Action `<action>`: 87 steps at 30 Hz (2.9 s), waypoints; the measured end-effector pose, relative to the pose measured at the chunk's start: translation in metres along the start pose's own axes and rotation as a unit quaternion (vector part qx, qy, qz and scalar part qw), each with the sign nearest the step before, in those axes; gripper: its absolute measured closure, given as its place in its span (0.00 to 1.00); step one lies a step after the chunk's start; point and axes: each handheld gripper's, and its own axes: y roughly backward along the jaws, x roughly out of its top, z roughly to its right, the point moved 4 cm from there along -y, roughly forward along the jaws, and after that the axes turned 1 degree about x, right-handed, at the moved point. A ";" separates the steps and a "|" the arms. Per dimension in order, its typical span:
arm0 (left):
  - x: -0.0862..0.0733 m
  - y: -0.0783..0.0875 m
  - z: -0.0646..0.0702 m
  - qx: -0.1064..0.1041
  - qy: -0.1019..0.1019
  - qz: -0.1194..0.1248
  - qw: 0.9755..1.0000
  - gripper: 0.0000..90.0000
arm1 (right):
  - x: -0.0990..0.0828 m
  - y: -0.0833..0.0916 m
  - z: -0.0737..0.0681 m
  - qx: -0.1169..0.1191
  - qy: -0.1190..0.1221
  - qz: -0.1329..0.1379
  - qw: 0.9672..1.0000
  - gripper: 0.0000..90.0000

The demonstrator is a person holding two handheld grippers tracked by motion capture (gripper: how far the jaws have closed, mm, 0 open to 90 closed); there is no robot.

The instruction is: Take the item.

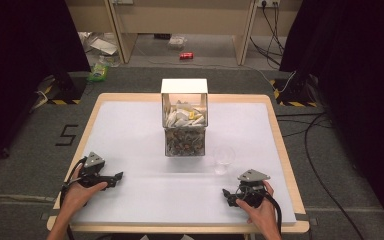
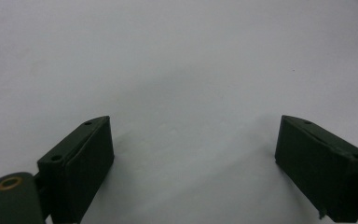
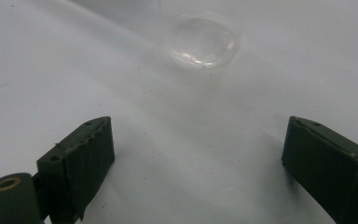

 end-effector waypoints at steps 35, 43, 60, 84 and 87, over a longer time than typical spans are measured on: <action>0.000 0.000 0.000 0.000 0.000 0.001 1.000 0.12 | 0.041 0.055 0.005 -0.028 -0.006 0.124 0.992 0.28; 0.000 0.000 0.000 0.002 -0.003 0.002 1.000 0.12 | 0.066 0.067 0.003 -0.027 0.009 0.146 0.989 0.30; 0.000 0.000 0.000 0.001 -0.001 0.001 1.000 0.12 | 0.119 0.078 -0.014 -0.014 0.040 0.188 0.981 0.36; 0.000 0.000 0.000 0.001 -0.001 0.000 1.000 0.12 | 0.162 0.079 -0.033 0.014 0.065 0.228 0.971 0.49; 0.000 0.000 0.000 0.001 -0.001 0.000 1.000 0.12 | 0.166 0.079 -0.035 0.020 0.068 0.232 0.970 0.51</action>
